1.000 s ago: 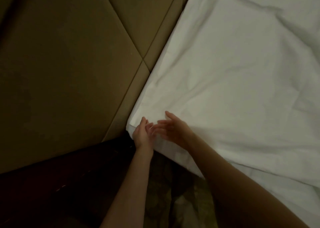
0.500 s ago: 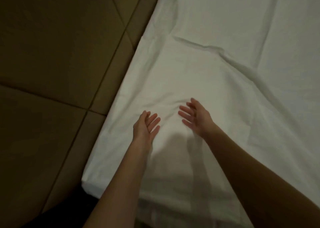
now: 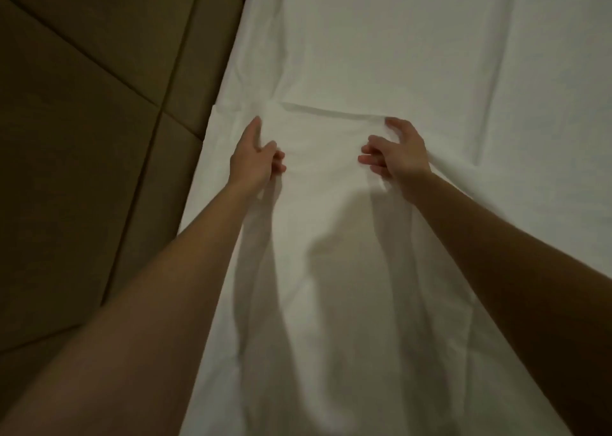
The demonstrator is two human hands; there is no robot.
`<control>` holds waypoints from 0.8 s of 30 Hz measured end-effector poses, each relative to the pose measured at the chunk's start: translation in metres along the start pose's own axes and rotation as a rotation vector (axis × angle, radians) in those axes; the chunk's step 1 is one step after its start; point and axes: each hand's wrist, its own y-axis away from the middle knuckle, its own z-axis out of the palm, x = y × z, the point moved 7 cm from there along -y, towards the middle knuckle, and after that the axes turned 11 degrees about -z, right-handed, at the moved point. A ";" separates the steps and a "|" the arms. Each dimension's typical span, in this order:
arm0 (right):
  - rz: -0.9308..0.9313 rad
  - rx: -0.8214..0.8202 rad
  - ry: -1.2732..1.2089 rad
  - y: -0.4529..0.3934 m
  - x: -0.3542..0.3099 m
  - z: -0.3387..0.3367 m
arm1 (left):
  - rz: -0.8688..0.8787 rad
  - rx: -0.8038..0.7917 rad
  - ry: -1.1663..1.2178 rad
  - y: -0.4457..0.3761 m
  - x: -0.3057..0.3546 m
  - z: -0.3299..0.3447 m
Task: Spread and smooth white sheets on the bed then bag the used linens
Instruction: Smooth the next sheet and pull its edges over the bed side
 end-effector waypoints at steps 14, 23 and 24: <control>0.012 0.029 -0.147 -0.045 -0.005 0.002 | 0.063 0.071 0.047 -0.067 0.048 0.018; 0.117 -0.108 0.189 -0.015 -0.002 -0.057 | 0.097 -0.262 -0.263 -0.006 0.064 0.122; 0.122 -0.115 0.236 -0.010 -0.002 -0.074 | 0.114 -0.333 -0.301 0.009 0.061 0.143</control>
